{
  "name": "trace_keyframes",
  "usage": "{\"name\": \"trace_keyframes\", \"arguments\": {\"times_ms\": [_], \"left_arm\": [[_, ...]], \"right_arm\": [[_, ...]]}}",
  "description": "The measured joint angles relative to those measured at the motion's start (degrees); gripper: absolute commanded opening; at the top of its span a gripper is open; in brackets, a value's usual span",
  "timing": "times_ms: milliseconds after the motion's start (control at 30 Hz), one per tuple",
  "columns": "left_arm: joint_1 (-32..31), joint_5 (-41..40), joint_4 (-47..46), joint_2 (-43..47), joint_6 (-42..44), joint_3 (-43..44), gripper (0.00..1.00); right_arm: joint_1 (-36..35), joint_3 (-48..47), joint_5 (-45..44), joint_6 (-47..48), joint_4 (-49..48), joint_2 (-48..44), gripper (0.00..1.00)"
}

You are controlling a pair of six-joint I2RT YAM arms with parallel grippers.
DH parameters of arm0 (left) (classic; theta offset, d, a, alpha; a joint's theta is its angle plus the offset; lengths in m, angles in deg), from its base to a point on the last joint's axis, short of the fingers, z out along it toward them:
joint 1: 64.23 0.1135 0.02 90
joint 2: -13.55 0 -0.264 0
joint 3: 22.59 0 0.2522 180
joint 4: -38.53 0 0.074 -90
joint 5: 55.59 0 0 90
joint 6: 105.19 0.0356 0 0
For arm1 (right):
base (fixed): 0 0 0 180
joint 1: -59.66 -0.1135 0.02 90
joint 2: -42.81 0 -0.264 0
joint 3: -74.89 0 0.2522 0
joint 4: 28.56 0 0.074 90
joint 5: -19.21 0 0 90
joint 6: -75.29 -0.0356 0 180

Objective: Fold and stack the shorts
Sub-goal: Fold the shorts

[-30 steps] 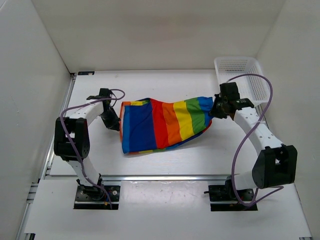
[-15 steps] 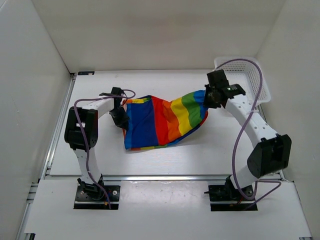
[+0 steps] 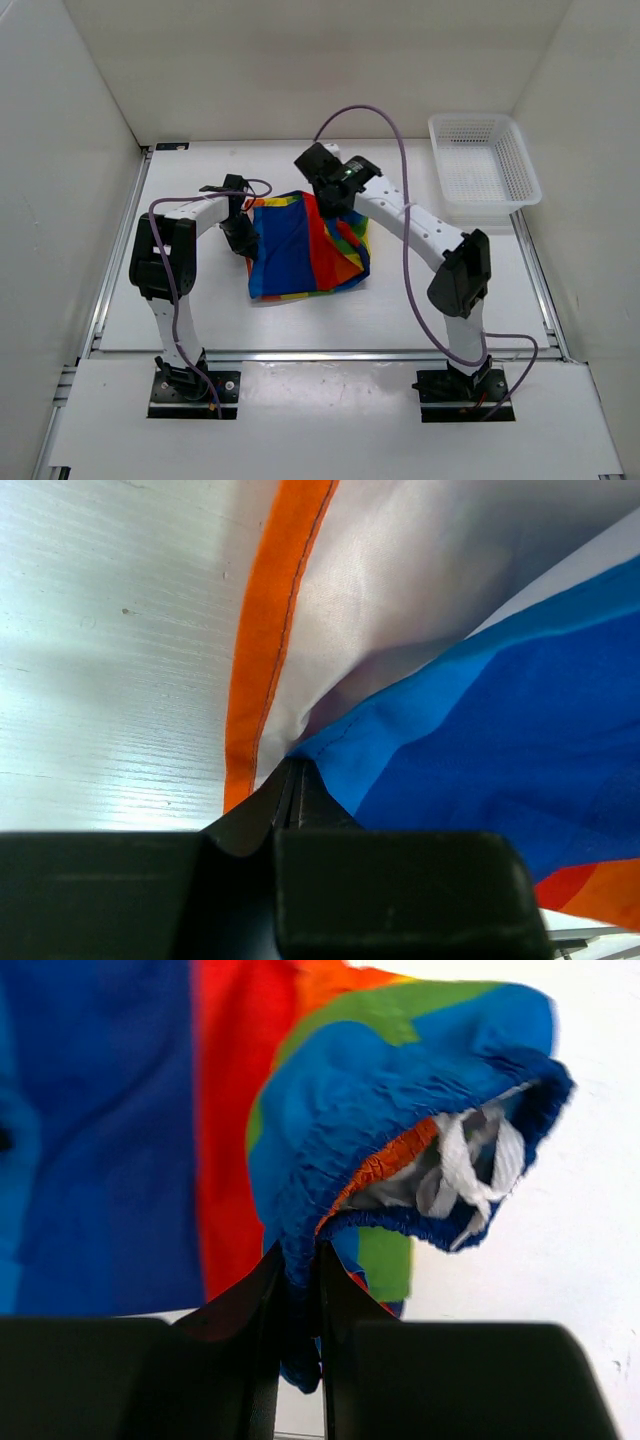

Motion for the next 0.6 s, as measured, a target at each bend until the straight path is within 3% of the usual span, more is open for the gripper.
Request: {"name": "trace_keyframes", "arguments": {"times_ms": [233, 600], "left_arm": [[0.0, 0.0, 0.0, 0.0, 0.0, 0.0, 0.1], [0.0, 0.0, 0.0, 0.0, 0.0, 0.0, 0.1]], "right_arm": [[-6.8, -13.1, -0.1, 1.1, 1.6, 9.1, 0.0], [-10.1, -16.4, 3.0, 3.6, 0.5, 11.9, 0.0]]}}
